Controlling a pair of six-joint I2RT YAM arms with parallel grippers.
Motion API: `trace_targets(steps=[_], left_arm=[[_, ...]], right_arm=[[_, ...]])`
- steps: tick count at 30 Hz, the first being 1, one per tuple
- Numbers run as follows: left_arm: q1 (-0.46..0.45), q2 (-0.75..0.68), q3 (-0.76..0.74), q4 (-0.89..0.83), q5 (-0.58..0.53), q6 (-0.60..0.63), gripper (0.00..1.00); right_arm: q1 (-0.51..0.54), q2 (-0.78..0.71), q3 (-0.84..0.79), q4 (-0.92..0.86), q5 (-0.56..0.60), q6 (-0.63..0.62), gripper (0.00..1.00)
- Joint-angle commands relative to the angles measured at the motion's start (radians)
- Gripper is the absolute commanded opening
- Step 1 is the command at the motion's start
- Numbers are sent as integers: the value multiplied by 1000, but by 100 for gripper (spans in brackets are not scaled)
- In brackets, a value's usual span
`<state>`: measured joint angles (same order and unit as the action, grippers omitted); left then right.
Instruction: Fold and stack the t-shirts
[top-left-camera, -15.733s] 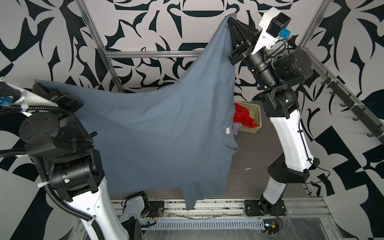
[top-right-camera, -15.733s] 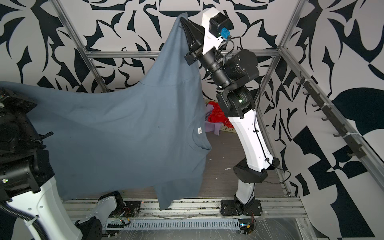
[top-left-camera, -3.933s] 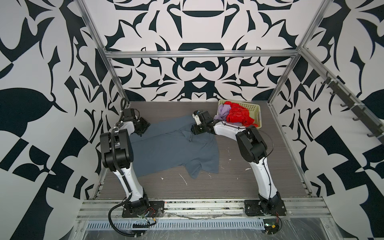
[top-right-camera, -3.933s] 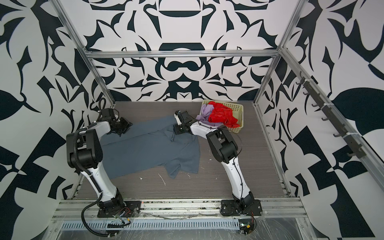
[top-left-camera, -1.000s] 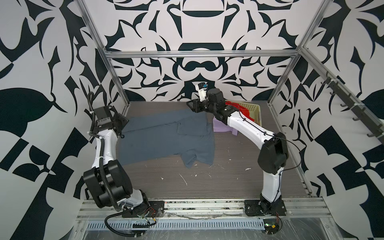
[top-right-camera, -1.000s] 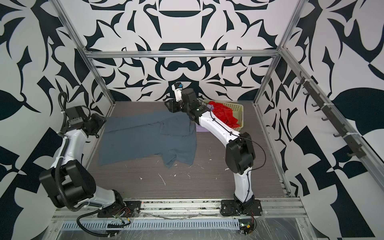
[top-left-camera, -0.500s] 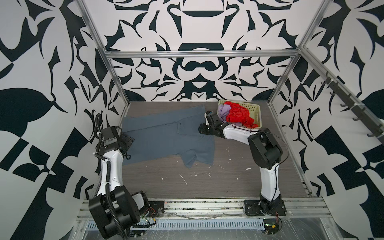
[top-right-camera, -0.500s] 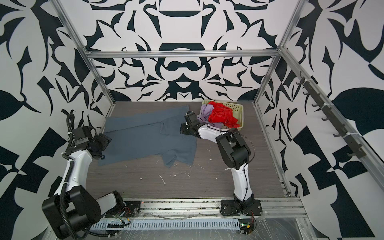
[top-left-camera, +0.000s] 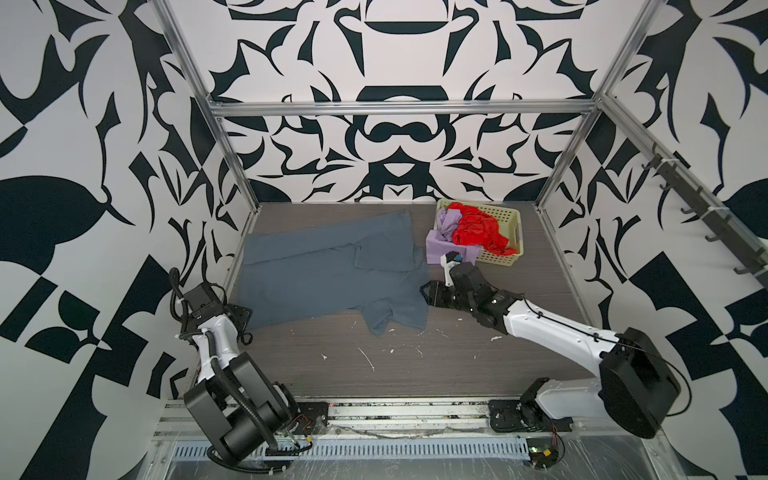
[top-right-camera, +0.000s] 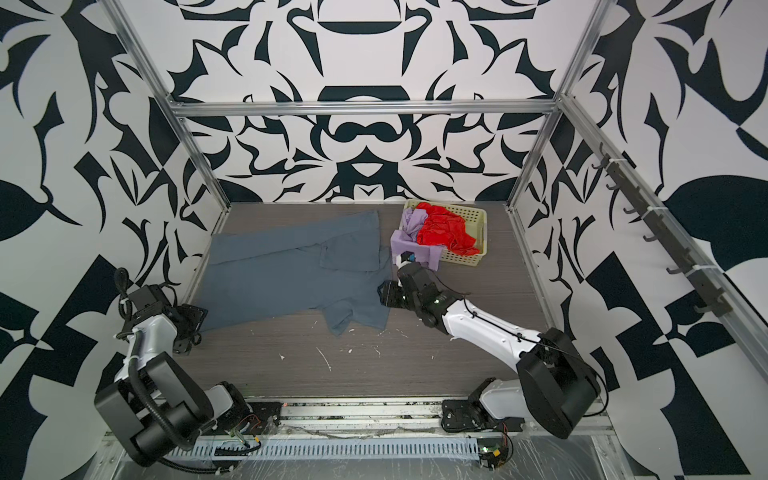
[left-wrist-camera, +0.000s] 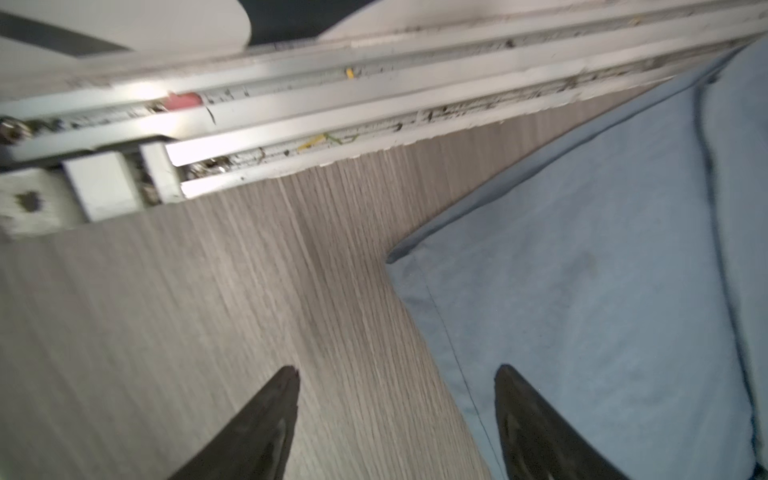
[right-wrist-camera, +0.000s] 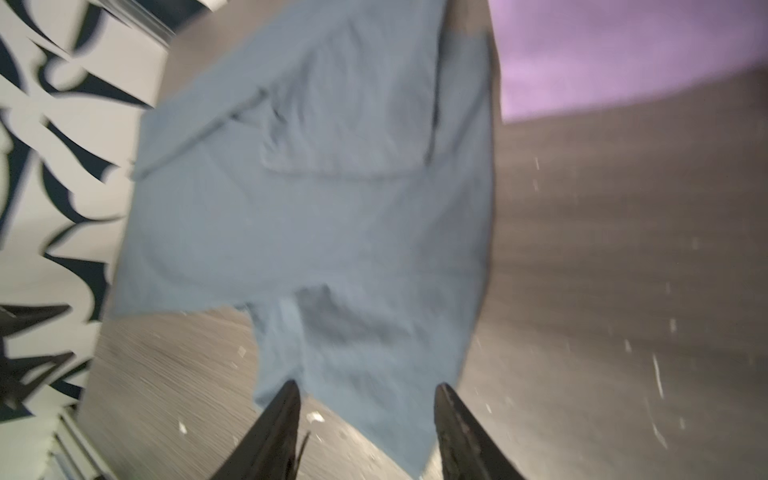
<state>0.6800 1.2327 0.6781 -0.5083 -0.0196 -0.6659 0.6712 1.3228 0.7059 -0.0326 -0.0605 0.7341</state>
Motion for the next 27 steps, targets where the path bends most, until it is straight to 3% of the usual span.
trace_targets(steps=[1,9,18,21,25,27], left_arm=[[35,69,6,53,81,-12,71],[67,172,-9,149,122,-29,67],[73,304,7,221,173,-31,44],[73,312,2,235,187,-31,29],[73,293,-7,248,205,-30,2],[73,280,-12,256,217,-29,0]], right_arm=[[20,-18,-45,38,48,84,56],[28,82,-60,103,46,128,57],[31,183,-63,153,50,174,59],[33,207,-60,150,60,195,60],[64,213,-67,147,89,213,61],[86,218,-74,155,92,224,62]])
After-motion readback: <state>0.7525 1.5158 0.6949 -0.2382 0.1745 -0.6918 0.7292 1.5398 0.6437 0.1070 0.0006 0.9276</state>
